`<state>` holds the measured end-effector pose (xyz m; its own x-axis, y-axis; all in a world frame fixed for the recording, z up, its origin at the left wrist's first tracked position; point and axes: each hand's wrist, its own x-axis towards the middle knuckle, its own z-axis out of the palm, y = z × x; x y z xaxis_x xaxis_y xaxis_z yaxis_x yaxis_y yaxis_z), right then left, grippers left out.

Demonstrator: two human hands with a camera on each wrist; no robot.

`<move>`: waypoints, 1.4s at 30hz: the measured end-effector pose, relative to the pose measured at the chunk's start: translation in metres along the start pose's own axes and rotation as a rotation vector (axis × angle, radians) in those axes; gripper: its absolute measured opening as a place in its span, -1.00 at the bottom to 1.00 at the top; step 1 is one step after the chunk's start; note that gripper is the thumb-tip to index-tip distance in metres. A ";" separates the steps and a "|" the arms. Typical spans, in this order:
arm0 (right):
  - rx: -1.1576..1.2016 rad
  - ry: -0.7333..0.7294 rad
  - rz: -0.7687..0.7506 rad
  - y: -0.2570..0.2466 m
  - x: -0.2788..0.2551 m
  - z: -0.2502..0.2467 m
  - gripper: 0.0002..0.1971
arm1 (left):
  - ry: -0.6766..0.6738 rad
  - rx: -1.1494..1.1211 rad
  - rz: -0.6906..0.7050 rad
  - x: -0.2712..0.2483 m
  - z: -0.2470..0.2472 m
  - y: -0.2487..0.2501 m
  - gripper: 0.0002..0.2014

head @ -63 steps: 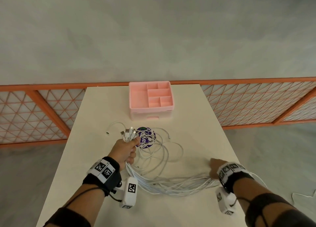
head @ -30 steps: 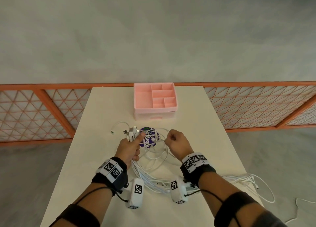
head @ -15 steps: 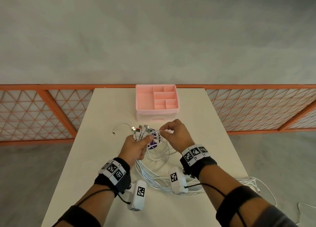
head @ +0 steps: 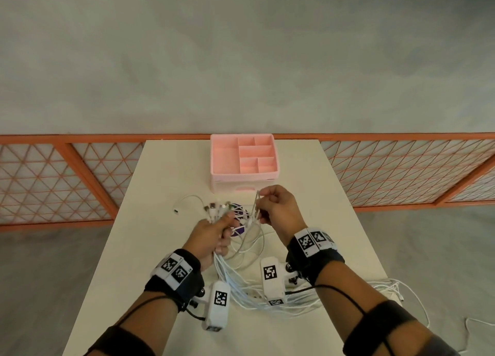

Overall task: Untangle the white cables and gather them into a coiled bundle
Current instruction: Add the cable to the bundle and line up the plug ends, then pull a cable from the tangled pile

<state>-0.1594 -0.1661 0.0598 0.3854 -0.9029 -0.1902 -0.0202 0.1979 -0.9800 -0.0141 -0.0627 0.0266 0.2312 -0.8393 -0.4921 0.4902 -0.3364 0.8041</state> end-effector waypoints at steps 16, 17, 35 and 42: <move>-0.333 -0.424 0.003 0.029 -0.024 0.013 -0.69 | 0.258 -0.797 -0.018 0.017 -0.008 0.025 -0.68; -0.357 -0.460 0.018 0.028 -0.025 0.010 -0.69 | 0.271 -0.809 -0.008 0.017 -0.008 0.025 -0.69; -0.620 -0.513 0.049 0.031 -0.005 -0.013 -0.82 | 0.185 -0.212 0.255 0.013 0.004 0.012 -0.70; -0.450 -0.347 -0.190 -0.020 0.000 0.030 -0.36 | 0.042 0.216 0.321 -0.001 0.031 0.014 -0.70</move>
<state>-0.1318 -0.1586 0.0811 0.6978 -0.7143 -0.0539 -0.2815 -0.2042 -0.9376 -0.0337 -0.0798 0.0484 0.3805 -0.8997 -0.2137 0.2005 -0.1454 0.9689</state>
